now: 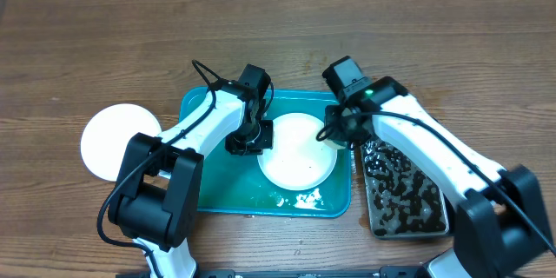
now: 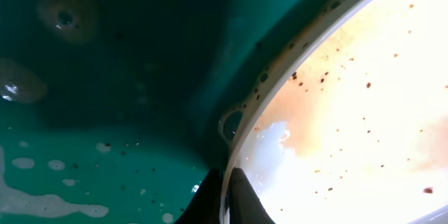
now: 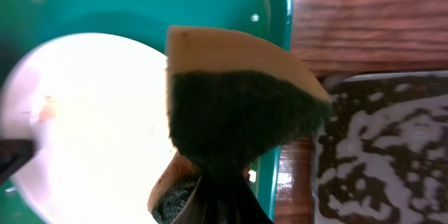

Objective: Clean dirty plates on tray and stack at the side
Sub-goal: 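Scrub the back white plate with the sponge while the left gripper holds it, then return the sponge to the basin with the right gripper, then tilt the white plate up with the left gripper and rinse it in the tray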

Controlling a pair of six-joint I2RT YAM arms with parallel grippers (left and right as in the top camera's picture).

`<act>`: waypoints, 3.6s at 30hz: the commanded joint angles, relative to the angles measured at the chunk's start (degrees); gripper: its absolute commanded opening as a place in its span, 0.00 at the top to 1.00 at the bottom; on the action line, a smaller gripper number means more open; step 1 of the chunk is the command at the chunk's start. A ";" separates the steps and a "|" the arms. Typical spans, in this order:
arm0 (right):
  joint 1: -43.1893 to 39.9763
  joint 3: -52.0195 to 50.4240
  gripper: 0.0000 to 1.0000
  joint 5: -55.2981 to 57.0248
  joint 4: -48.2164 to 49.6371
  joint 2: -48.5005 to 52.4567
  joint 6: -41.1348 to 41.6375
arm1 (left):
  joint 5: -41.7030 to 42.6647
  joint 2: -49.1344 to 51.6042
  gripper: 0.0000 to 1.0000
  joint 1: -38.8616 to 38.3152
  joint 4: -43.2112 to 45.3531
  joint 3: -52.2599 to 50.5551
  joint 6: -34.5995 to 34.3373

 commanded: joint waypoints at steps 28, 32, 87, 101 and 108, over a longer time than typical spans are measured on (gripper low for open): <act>-19.74 -4.87 0.87 7.13 -11.61 -7.45 -2.49 | -25.70 -21.00 0.96 2.43 -10.03 -0.31 0.81; -19.74 -6.19 0.84 5.57 -10.75 -7.45 -2.47 | -32.50 -21.11 0.96 2.43 -12.61 1.44 -2.51; -19.76 -17.66 0.64 4.28 4.04 -7.39 -1.64 | -49.07 -19.39 0.96 -20.85 -13.35 5.29 6.56; -19.74 -17.68 0.63 2.60 4.37 -7.39 -1.60 | -40.44 -12.94 0.96 -20.28 -12.04 4.55 -0.09; -19.74 -17.79 0.64 2.56 4.46 -6.95 -1.60 | -40.33 -10.01 0.96 -20.28 -10.93 4.55 -0.92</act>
